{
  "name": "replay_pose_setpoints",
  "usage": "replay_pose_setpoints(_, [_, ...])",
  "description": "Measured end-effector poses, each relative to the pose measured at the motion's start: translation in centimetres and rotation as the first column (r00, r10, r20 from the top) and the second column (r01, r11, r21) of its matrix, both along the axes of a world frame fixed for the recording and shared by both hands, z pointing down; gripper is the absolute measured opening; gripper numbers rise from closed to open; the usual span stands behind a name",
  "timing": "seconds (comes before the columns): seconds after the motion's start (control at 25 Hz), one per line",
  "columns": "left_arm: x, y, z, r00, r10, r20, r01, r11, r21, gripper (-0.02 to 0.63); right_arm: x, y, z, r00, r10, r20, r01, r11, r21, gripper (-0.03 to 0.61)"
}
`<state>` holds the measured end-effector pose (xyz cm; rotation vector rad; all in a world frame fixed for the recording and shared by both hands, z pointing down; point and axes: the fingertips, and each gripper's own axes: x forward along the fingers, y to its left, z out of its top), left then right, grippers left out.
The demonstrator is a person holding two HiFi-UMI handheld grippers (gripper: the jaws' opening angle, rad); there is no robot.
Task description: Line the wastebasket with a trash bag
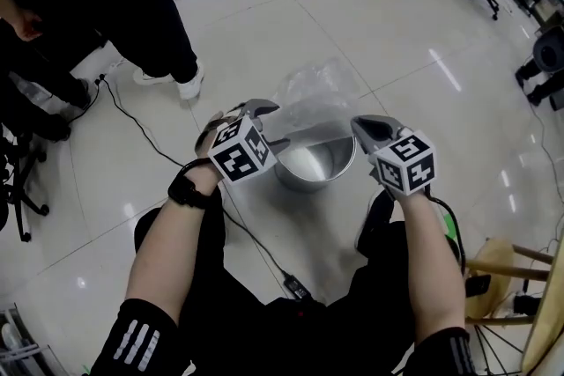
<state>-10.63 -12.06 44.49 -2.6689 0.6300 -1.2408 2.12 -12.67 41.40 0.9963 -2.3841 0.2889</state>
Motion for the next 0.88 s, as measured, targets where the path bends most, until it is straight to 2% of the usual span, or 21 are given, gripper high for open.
replay_pose_setpoints(0.2, [0.0,-1.1,4.1,0.990,-0.056,0.129,0.063,0.996,-0.057,0.295,1.6,2.3,2.2,0.999,-0.036,-0.011,0.034,0.995,-0.098,0.008])
replay_pose_setpoints(0.36, [-0.3,-1.4,6.3,0.978,-0.079,0.195,0.097,0.992,-0.085,0.276,1.6,4.3,4.2,0.995,-0.095,0.008,0.095,0.975,-0.203,0.008])
replay_pose_setpoints(0.4, [-0.2,-1.3,6.5,0.977,-0.078,0.197,0.098,0.991,-0.093,0.258,1.4,4.9,4.8,0.993,-0.115,0.017,0.115,0.965,-0.234,0.008])
replay_pose_setpoints(0.56, [0.9,-0.4,6.4,0.979,-0.053,0.195,0.076,0.991,-0.111,0.082,0.3,6.9,6.7,0.980,-0.196,0.030,0.195,0.924,-0.330,0.008])
replay_pose_setpoints(0.68, [1.3,0.0,5.9,0.979,-0.029,0.201,0.052,0.993,-0.110,0.002,-0.6,7.5,7.7,0.974,-0.224,0.041,0.223,0.901,-0.372,0.008])
replay_pose_setpoints(0.88, [1.7,0.0,3.4,0.984,-0.027,0.179,0.044,0.995,-0.091,-0.005,-0.1,8.2,9.3,0.962,-0.274,0.013,0.254,0.870,-0.422,0.008])
